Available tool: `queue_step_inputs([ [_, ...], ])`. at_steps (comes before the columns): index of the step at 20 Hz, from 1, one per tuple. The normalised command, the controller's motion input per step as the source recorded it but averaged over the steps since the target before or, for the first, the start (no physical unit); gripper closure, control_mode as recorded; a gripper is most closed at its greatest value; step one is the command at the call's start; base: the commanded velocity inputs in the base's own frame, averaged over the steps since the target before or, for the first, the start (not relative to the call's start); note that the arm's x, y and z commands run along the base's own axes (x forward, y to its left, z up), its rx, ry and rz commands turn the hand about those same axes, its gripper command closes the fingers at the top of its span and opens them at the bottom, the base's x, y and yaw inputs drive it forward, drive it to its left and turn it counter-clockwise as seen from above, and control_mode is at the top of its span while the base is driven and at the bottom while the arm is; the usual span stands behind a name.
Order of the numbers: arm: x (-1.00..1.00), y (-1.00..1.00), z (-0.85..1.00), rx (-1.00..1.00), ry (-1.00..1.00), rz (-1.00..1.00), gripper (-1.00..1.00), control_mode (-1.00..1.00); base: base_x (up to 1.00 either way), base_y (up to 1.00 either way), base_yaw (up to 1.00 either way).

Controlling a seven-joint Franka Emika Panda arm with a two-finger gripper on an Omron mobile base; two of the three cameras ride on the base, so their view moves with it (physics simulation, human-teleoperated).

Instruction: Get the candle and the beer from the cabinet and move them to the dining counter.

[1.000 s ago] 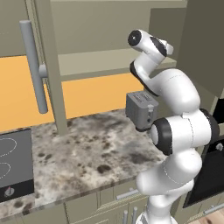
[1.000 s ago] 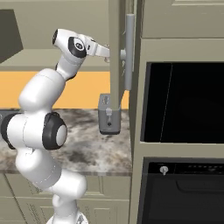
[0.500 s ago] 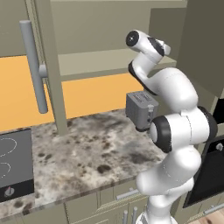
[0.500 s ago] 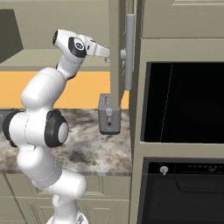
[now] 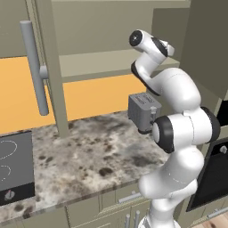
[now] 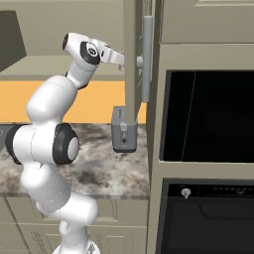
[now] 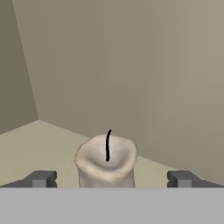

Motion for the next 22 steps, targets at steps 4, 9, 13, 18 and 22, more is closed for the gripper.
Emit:
queue_step_inputs([
  [4,0.02,-0.03,-0.05,0.00,0.00,0.00,1.00,-1.00,0.00,0.00,0.00],
  [9,0.00,0.00,0.00,0.00,0.00,0.00,1.00,-1.00,0.00,0.00,0.00],
  [13,0.00,0.00,0.00,0.00,0.00,0.00,1.00,-1.00,0.00,0.00,0.00],
  [18,0.00,0.00,0.00,0.00,0.00,0.00,1.00,-1.00,0.00,0.00,0.00],
  [22,0.00,0.00,0.00,0.00,0.00,0.00,1.00,-1.00,0.00,0.00,0.00],
])
